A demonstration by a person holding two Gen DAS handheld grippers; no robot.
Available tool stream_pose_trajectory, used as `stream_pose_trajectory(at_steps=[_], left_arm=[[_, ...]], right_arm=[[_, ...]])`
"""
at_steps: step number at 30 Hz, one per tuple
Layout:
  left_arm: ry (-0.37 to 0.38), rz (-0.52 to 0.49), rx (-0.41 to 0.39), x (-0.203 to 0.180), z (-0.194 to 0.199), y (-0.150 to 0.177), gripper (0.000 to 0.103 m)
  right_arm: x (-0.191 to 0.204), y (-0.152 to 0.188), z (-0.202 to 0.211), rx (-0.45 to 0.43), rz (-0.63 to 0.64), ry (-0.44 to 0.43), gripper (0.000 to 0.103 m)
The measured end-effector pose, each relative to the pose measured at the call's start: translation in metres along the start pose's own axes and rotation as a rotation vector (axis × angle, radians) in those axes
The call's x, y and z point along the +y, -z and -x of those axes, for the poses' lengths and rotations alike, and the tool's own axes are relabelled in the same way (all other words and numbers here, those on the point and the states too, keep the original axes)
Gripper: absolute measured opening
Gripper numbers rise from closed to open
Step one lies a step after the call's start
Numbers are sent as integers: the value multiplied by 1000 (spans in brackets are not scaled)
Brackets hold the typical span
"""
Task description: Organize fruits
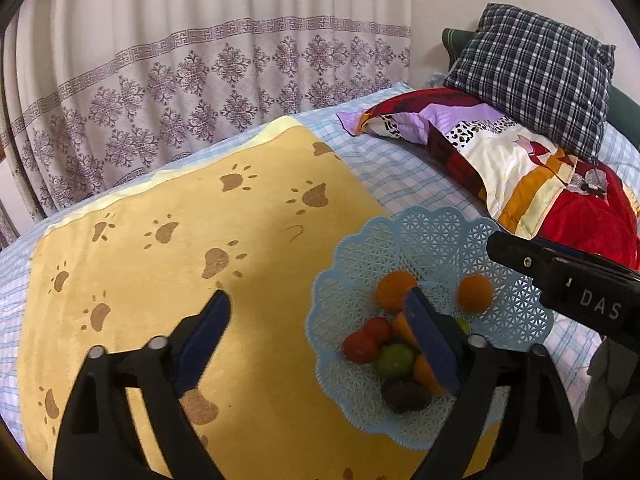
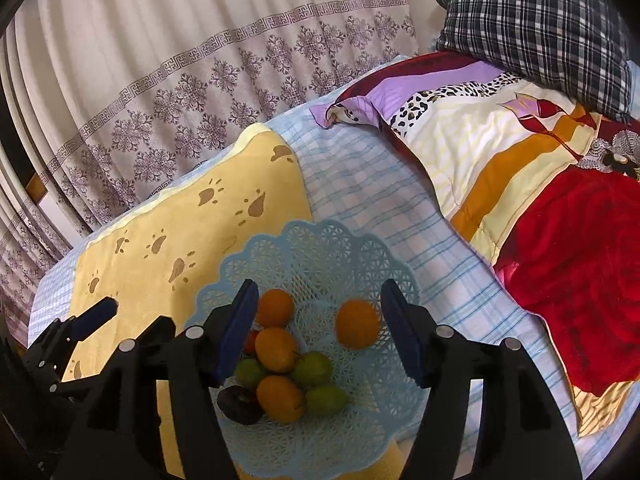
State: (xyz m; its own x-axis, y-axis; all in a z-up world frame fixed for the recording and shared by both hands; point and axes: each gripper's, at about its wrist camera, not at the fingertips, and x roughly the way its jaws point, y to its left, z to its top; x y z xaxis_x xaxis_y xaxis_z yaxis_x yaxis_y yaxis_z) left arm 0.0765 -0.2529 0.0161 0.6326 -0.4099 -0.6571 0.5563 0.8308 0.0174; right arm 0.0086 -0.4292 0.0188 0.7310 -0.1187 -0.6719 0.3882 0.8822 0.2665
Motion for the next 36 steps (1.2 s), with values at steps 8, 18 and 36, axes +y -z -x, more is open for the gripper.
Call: stream_pose_trajectory(at_steps=[8, 18, 36], left_arm=[[-46, -1, -38, 9, 23, 5, 90], [-124, -28, -79, 13, 47, 7, 96], [-171, -37, -88, 5, 63, 11, 98]], right_arm=[[1, -9, 18, -38, 9, 9, 85], [19, 11, 41, -36, 187, 75, 99], [27, 48, 57, -67, 247, 105, 100]])
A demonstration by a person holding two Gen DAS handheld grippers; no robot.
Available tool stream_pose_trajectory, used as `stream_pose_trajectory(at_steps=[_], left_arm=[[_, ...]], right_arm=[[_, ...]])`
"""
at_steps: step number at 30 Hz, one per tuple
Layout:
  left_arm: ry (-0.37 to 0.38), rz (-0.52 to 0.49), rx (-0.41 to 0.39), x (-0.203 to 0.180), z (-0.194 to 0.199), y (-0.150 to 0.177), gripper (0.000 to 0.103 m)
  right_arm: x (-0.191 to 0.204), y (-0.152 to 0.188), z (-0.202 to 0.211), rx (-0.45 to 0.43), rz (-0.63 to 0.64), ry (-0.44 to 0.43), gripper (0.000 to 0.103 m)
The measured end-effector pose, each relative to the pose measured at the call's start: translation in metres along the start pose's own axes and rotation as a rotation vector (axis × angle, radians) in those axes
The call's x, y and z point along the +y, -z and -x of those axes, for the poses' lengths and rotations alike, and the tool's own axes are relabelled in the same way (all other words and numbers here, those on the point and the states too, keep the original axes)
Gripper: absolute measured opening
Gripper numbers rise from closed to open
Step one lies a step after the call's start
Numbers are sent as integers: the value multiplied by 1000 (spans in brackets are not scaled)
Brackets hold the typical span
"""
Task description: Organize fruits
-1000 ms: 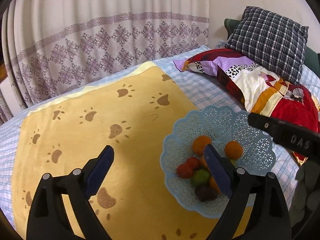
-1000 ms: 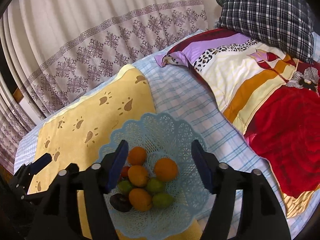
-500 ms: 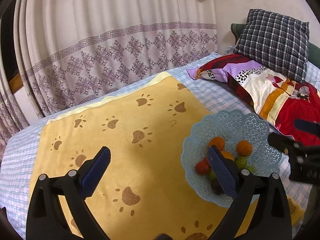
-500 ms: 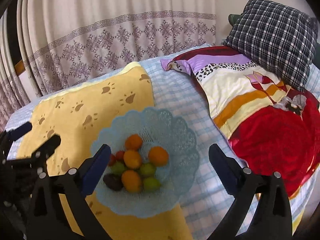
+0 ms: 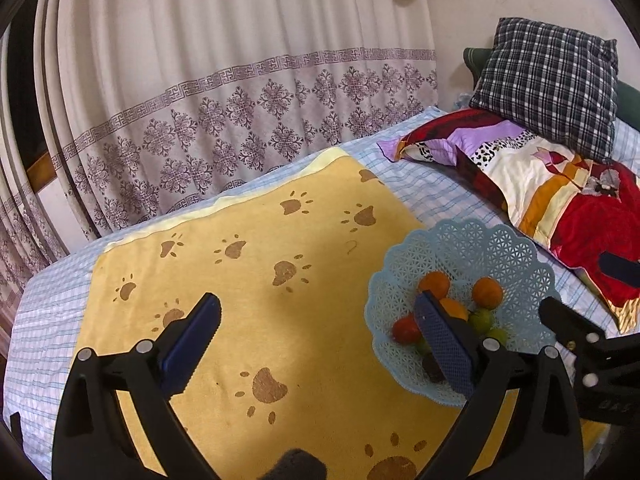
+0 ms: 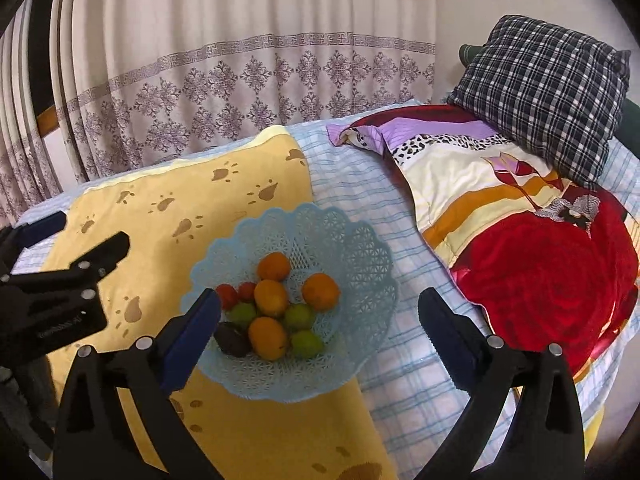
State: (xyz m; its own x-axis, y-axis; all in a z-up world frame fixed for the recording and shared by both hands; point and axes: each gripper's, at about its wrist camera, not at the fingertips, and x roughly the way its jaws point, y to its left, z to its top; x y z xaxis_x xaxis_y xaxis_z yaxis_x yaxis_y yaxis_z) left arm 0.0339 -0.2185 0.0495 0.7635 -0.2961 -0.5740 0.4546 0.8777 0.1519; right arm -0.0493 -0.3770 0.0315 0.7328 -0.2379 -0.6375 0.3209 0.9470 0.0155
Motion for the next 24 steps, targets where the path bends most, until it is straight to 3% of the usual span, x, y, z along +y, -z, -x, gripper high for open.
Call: stream_pose_trajectory(at_steps=[13, 24], left_arm=[[-4, -30, 55, -13, -13, 12, 98], [-11, -44, 80, -16, -20, 15, 98]], right_arm=[[3, 11, -12, -29, 17, 59, 100], [5, 13, -14, -25, 23, 58, 100]])
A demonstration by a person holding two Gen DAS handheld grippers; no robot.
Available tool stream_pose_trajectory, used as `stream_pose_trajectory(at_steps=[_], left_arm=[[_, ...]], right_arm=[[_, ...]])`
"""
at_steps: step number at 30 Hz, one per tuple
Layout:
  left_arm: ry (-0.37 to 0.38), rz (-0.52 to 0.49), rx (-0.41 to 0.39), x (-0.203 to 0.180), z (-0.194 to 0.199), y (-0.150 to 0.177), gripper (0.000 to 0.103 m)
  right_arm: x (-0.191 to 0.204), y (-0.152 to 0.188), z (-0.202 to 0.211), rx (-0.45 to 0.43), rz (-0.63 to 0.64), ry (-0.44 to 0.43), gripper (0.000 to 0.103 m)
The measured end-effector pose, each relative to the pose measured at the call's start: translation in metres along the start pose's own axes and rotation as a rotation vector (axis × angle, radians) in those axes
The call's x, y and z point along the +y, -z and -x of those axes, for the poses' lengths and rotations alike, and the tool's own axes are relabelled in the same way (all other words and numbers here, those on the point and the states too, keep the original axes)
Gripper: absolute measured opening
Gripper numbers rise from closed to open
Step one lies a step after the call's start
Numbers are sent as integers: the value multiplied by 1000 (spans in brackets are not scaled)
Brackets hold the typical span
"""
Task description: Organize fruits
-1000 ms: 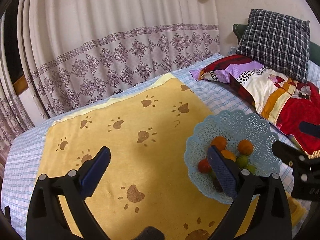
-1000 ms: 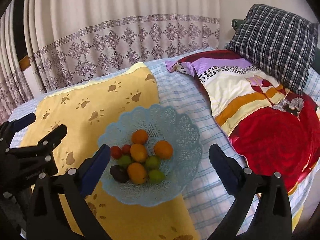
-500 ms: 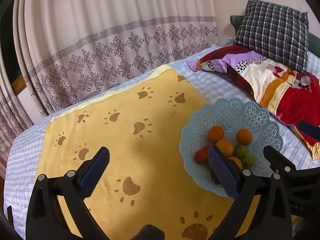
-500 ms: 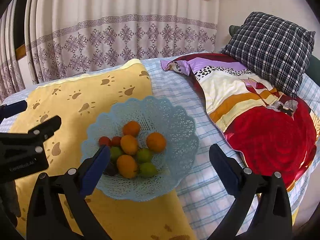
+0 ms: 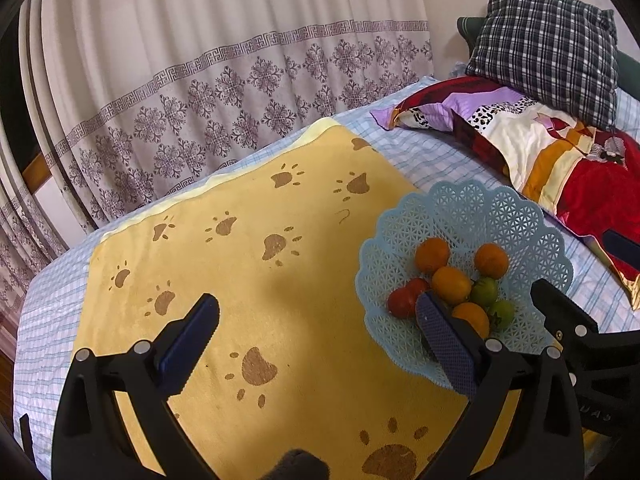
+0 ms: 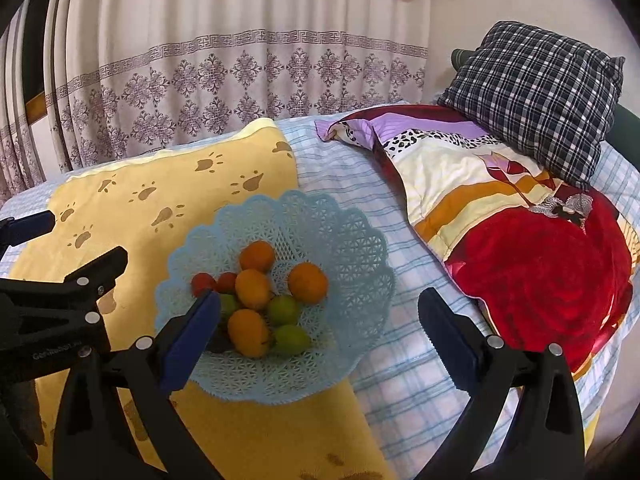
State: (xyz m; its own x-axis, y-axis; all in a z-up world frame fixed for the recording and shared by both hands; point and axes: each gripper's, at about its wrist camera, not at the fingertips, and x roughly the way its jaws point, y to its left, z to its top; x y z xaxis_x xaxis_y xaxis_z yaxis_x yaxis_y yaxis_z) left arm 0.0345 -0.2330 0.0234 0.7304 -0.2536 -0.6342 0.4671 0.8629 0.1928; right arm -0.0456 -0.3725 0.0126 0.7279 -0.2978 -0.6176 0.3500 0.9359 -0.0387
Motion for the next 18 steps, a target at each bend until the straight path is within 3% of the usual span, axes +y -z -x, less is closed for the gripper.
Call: stream_pose_trajectory(at_steps=[18], left_arm=[[-15, -9, 33, -2, -11, 2, 98]], right_arm=[[1, 1, -2, 9, -4, -1, 100]])
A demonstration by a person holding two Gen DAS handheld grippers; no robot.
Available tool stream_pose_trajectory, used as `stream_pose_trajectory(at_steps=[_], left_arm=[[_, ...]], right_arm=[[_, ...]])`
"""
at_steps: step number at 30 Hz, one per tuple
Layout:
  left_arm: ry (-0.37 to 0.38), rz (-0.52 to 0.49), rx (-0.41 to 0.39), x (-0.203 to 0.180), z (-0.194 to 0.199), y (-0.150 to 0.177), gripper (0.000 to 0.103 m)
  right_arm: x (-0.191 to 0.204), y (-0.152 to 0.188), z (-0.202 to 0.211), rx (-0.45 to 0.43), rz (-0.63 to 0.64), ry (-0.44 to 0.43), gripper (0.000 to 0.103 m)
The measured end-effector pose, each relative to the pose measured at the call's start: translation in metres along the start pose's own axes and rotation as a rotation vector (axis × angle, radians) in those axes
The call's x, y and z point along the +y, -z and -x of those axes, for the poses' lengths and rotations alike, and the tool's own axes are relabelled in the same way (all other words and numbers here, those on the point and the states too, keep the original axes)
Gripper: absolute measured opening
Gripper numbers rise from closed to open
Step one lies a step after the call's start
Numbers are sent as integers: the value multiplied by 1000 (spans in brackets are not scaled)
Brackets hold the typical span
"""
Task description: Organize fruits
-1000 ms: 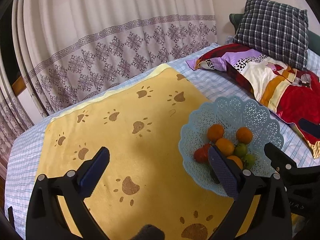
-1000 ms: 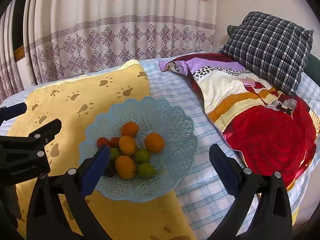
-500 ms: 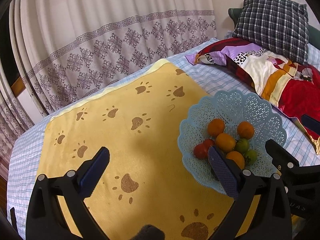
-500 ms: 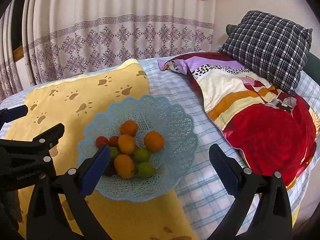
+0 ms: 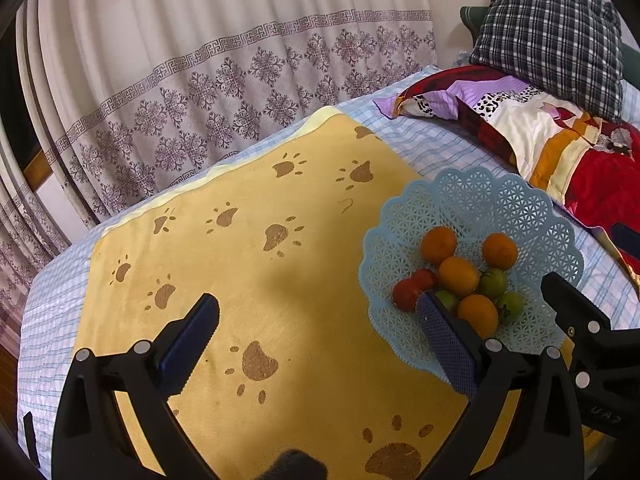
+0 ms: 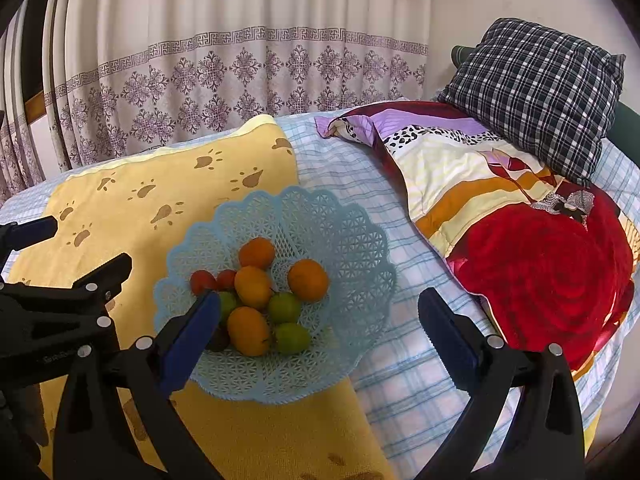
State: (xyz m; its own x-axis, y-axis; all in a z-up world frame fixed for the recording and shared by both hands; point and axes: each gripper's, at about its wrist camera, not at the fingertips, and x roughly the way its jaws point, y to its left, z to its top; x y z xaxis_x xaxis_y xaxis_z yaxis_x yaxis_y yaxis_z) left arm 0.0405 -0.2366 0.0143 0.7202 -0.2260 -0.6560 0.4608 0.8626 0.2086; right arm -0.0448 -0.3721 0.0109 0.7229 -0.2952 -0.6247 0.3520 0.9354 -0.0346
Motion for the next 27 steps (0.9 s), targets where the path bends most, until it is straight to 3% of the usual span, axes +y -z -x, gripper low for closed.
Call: stream_pose_trajectory(at_steps=[27], left_arm=[[4, -17, -9, -5, -1, 2, 98]], right_arm=[[-2, 3, -7, 23, -12, 9, 100]])
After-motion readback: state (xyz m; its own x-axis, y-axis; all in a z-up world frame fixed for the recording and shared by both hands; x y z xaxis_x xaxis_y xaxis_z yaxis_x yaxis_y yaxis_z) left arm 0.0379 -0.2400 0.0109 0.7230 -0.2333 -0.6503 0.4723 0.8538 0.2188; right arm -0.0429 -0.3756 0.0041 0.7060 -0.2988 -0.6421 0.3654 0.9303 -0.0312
